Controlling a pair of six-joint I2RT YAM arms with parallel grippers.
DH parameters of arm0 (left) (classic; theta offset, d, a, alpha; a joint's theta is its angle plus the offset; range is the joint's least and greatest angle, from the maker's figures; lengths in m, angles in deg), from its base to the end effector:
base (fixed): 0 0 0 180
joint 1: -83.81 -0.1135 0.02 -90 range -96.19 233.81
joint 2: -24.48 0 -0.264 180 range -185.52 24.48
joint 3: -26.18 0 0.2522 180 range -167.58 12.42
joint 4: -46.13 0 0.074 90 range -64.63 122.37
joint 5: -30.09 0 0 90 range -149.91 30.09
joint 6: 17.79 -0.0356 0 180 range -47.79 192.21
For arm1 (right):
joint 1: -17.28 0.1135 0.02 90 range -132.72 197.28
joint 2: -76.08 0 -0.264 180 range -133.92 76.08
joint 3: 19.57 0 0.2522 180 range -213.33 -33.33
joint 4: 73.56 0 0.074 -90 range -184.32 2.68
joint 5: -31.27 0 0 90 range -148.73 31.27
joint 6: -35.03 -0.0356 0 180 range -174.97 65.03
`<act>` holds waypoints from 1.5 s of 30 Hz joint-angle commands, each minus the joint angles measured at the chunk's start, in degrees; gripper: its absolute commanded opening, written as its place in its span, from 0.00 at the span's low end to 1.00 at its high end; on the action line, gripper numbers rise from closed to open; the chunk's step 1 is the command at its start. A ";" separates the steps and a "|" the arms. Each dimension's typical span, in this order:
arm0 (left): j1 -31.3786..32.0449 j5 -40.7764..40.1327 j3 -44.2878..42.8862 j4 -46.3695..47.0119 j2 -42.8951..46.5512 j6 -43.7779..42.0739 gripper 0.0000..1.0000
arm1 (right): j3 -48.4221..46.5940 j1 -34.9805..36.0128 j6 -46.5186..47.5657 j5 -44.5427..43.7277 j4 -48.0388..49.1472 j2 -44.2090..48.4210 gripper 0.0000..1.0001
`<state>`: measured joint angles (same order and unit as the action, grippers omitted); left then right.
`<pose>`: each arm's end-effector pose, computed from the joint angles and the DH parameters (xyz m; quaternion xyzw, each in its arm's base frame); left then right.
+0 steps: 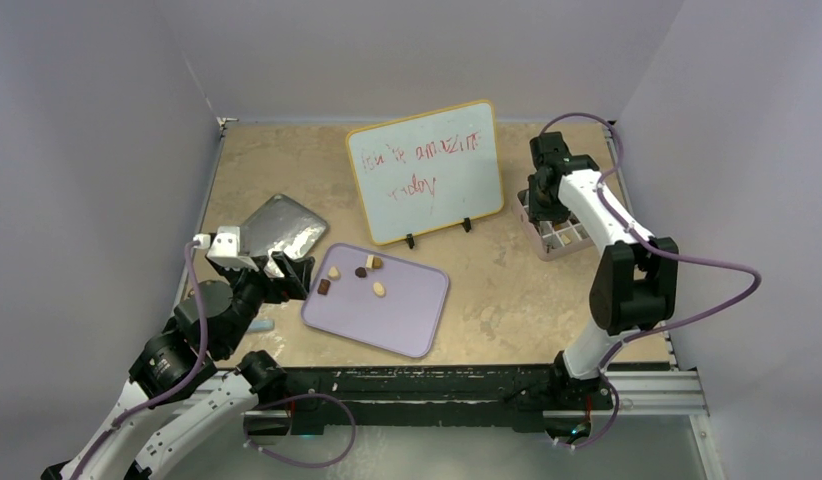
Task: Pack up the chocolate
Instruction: Place the fake chocolate in the packing box, then pick up the fake chocolate from the plate.
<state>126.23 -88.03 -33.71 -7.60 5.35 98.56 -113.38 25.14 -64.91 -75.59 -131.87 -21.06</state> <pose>0.0588 -0.0310 0.3410 -0.0437 0.7727 -0.1843 0.6059 0.3540 0.0384 0.2657 0.0533 0.9582 -0.1029 0.2614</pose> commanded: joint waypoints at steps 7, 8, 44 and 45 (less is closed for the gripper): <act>-0.05 -0.27 -0.32 1.47 0.79 -0.33 0.99 | -2.14 0.18 0.24 2.55 -3.17 8.40 0.36; -0.05 -0.27 -0.30 1.42 0.77 -0.33 0.99 | -1.60 0.22 0.28 3.15 -3.37 9.39 0.36; -0.04 -1.80 -0.50 1.58 5.87 0.28 0.98 | -0.35 48.01 -9.26 5.91 0.89 6.93 0.35; -0.03 -1.84 -0.55 1.56 5.86 0.28 0.98 | -1.11 49.00 -9.43 5.56 0.65 5.68 0.35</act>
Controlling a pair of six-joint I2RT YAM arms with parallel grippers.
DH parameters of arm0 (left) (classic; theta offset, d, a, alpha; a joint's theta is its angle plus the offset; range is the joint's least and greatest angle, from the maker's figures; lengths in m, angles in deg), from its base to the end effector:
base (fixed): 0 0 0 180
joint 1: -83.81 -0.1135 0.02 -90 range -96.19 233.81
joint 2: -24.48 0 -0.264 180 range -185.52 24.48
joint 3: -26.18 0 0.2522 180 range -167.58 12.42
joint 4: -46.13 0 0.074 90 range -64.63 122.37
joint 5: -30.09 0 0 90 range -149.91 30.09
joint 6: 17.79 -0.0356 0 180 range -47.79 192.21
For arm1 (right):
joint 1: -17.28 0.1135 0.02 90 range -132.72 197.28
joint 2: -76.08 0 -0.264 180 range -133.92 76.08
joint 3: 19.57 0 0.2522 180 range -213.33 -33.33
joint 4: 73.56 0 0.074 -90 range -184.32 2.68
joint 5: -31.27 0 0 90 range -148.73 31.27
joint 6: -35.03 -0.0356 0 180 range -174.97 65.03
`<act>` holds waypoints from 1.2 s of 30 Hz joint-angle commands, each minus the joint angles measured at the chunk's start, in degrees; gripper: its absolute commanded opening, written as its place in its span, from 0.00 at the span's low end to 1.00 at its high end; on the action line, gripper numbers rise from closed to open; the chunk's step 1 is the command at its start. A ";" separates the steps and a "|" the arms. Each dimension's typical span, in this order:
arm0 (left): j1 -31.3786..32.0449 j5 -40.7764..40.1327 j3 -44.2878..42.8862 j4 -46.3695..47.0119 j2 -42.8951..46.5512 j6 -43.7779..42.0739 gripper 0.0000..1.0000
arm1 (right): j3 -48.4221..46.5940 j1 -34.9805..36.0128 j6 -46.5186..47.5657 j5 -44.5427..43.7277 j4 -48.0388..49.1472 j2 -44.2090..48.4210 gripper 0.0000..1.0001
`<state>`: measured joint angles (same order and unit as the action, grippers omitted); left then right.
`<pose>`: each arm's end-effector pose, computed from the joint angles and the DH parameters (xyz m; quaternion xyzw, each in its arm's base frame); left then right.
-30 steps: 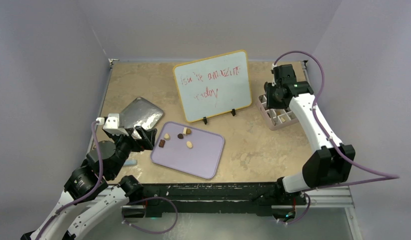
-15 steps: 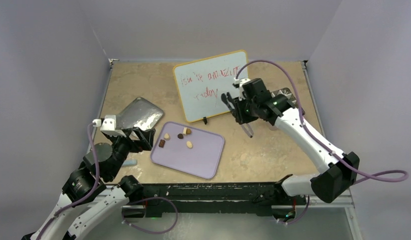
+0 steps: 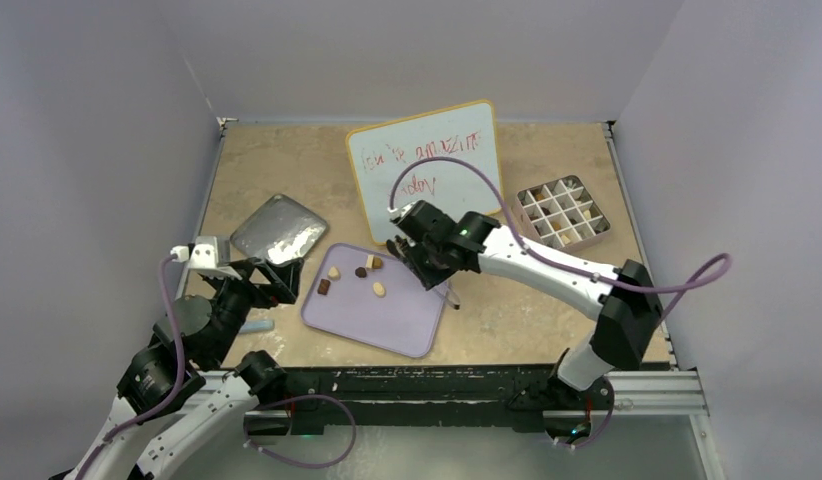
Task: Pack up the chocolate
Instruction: Pick up the fake chocolate from the plate.
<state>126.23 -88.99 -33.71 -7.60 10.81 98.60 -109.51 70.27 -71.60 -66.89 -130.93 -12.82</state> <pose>0.0428 -0.0157 0.3442 -0.0624 0.7438 -0.2048 0.6332 0.2013 0.2586 0.2911 -0.2783 0.9135 0.1090 0.2761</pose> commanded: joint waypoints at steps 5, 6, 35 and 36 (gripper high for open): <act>-0.04 -1.07 -0.56 1.65 0.53 0.15 0.98 | -8.84 7.08 -3.03 -3.76 -0.82 -8.10 0.35; -0.05 -1.02 -0.66 1.60 0.55 0.15 0.98 | -9.54 7.53 -2.94 -3.64 -0.85 -8.92 0.35; -0.04 -1.77 -0.42 1.92 4.31 0.42 0.98 | -19.00 11.21 -2.45 -3.93 -5.07 -21.77 0.37; 0.02 -1.75 -0.45 1.91 4.20 0.41 0.98 | -19.20 11.22 -2.36 -3.88 -5.08 -22.13 0.37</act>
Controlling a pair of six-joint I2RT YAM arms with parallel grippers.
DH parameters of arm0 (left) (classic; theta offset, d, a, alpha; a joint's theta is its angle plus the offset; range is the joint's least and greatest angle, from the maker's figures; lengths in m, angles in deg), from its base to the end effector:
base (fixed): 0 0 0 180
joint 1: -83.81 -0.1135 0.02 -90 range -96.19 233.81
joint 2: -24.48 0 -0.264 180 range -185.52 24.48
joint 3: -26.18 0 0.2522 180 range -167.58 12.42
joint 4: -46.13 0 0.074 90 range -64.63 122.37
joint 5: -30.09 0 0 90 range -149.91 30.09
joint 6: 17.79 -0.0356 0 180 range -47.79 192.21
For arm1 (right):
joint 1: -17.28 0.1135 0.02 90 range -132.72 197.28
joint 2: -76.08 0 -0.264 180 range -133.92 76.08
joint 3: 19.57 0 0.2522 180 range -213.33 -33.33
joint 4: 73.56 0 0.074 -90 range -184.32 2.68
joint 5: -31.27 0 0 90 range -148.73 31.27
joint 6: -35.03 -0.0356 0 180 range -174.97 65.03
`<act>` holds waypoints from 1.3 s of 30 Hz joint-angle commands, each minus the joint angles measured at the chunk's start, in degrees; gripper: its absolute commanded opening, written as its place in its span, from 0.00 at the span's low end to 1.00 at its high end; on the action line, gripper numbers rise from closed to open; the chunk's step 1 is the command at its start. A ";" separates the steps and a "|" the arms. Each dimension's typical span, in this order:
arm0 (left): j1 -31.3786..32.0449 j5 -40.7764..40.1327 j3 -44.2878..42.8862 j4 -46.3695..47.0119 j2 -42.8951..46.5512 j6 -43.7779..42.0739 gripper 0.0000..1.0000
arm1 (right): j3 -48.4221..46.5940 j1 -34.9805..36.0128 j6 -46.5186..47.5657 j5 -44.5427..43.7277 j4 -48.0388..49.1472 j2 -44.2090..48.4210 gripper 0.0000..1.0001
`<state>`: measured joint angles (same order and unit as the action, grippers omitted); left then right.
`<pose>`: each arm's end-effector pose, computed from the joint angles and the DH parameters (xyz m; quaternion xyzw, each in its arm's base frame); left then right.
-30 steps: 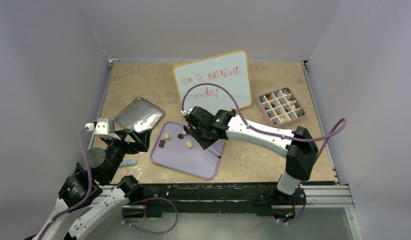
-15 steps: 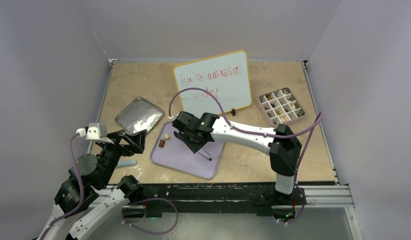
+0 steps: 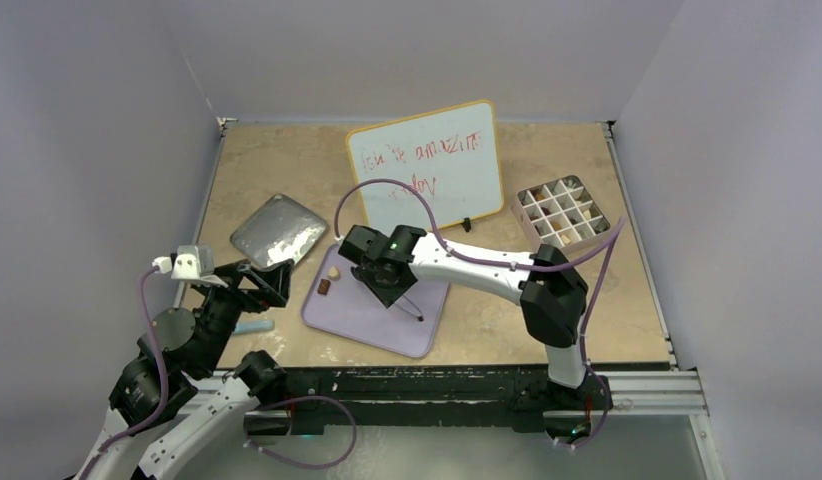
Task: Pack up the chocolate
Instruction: Pick up the fake chocolate from the plate.
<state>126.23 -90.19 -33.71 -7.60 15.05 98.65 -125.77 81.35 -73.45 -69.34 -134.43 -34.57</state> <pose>0.0303 -0.0034 0.3453 -0.0801 0.7199 -0.2181 0.6541 0.1852 0.3659 0.2419 -0.3586 0.9044 0.0725 0.2195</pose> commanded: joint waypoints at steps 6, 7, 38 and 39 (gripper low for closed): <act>-0.04 -0.60 -0.45 1.91 0.11 0.37 0.98 | -3.96 0.16 -0.34 -1.60 -1.94 -1.98 0.37; 0.00 -0.59 -0.52 1.91 0.11 0.37 0.98 | -4.09 0.16 -0.22 -1.61 -1.93 -2.24 0.37; -0.05 -0.73 -0.46 1.82 -0.24 0.37 0.98 | -2.62 0.61 0.74 -0.92 -1.54 2.67 0.26; -0.02 -0.73 -0.45 1.82 -0.16 0.41 0.98 | -2.31 0.61 0.75 -0.76 -1.33 3.02 0.26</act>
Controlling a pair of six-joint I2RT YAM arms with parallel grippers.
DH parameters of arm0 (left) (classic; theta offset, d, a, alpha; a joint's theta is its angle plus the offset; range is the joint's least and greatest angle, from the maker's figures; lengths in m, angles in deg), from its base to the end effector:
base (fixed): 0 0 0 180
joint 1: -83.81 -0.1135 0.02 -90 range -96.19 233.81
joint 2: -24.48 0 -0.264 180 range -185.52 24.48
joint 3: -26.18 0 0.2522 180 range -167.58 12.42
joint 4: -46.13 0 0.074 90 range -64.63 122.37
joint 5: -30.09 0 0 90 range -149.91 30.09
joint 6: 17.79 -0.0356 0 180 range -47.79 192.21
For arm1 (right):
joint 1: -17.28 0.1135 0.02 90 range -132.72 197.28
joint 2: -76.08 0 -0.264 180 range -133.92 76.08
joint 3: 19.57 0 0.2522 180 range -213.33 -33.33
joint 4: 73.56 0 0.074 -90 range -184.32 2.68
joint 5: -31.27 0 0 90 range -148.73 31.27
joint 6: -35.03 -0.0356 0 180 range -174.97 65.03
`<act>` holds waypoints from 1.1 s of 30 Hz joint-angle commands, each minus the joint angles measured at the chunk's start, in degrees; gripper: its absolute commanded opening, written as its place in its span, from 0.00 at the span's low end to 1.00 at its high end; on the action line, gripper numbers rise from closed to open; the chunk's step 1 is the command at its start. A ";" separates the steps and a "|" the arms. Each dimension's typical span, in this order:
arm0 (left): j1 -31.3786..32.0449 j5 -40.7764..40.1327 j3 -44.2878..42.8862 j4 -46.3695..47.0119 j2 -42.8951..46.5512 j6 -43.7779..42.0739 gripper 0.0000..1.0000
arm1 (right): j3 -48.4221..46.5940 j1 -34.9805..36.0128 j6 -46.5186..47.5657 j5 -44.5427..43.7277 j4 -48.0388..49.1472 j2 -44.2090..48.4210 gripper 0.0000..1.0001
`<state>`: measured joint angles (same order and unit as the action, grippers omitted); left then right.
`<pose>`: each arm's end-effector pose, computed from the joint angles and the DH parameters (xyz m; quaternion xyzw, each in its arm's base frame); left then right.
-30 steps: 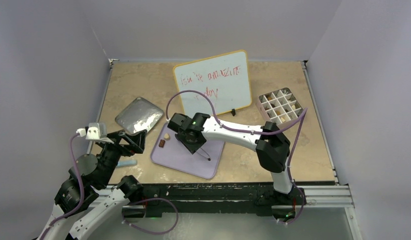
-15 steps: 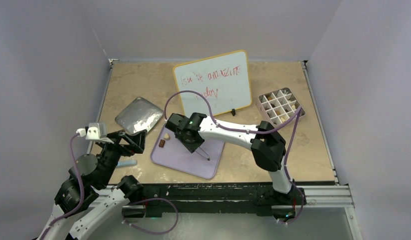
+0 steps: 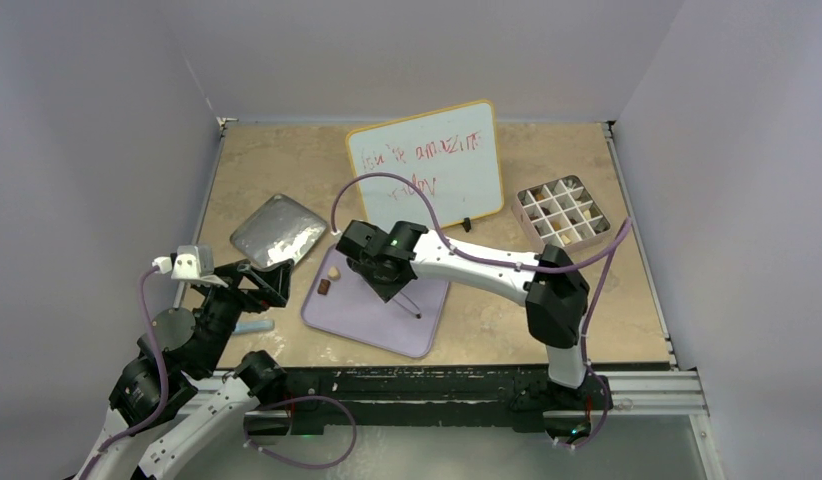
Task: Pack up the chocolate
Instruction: Pick up the fake chocolate from the plate.
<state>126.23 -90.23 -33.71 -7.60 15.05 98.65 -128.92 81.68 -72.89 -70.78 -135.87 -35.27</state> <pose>0.0303 -0.0034 0.3453 -0.0803 0.7198 -0.2179 0.6541 0.1862 0.3713 0.2525 -0.3611 0.9001 0.0685 0.2338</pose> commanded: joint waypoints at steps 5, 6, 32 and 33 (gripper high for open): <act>-0.05 -0.69 -0.45 1.83 -0.12 0.46 0.98 | 1.54 0.25 -0.15 0.19 0.08 5.21 0.25; -0.04 -0.69 -0.51 1.82 -0.15 0.46 0.98 | 1.49 0.28 -0.21 0.05 -0.03 5.30 0.24; 0.01 0.05 -0.45 1.82 -1.19 0.19 0.98 | 13.03 -24.65 -0.05 -9.76 -7.20 25.07 0.21; 0.01 0.09 -0.45 1.82 -1.27 0.19 0.98 | 13.30 -27.20 0.41 -10.32 -7.14 25.88 0.21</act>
<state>126.23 -90.19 -33.71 -7.60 14.79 98.63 -116.96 61.55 -73.98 -77.54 -141.38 -13.43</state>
